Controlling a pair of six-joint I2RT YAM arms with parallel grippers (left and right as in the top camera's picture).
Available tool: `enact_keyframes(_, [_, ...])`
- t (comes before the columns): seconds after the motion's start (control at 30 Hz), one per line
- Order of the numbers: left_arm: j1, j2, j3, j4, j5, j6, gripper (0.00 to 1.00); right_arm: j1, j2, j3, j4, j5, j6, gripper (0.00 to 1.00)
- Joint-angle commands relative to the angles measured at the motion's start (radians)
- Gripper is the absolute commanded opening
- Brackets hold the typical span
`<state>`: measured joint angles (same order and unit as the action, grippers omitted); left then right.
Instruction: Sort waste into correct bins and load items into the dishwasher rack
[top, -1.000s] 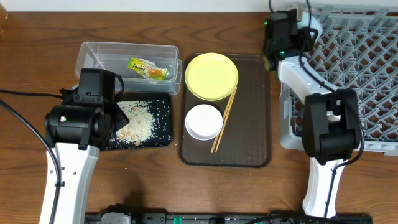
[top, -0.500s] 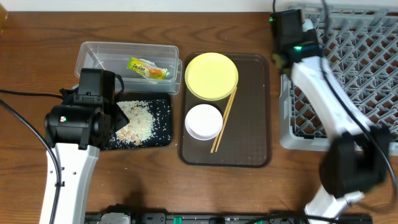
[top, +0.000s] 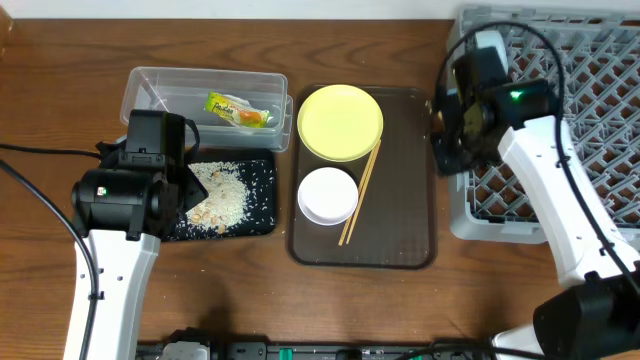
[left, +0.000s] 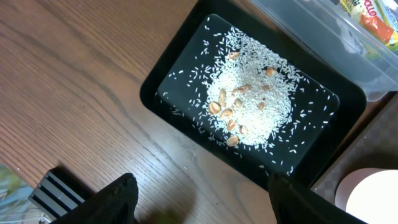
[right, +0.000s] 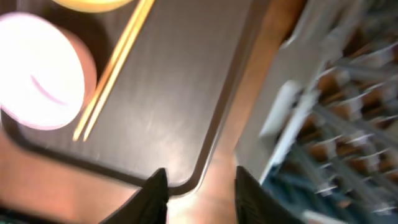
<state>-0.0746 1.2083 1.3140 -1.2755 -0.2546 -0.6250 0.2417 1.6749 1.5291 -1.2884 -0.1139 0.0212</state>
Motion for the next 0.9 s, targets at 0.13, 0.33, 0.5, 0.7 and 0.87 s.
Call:
enact_keyframes(0.13, [0.004,0.0,0.005,-0.004,-0.019,-0.001,0.7,-0.006,0.009,-0.184,0.009,-0.044,0.008,0.11])
enact_keyframes(0.33, [0.004,0.0,0.005,-0.004,-0.019,-0.001,0.7,-0.008,0.009,-0.226,0.001,0.229,0.204,0.11])
enact_keyframes(0.5, [0.004,0.0,0.005,-0.005,-0.02,0.003,0.7,-0.008,0.009,-0.226,-0.002,0.271,0.237,0.12])
enact_keyframes(0.7, [0.004,0.0,0.005,-0.003,-0.02,0.002,0.7,-0.005,0.009,-0.226,0.004,0.155,0.149,0.1])
enact_keyframes(0.87, [0.004,0.0,0.005,-0.004,-0.02,0.002,0.7,-0.005,0.009,-0.226,0.01,0.039,0.074,0.04])
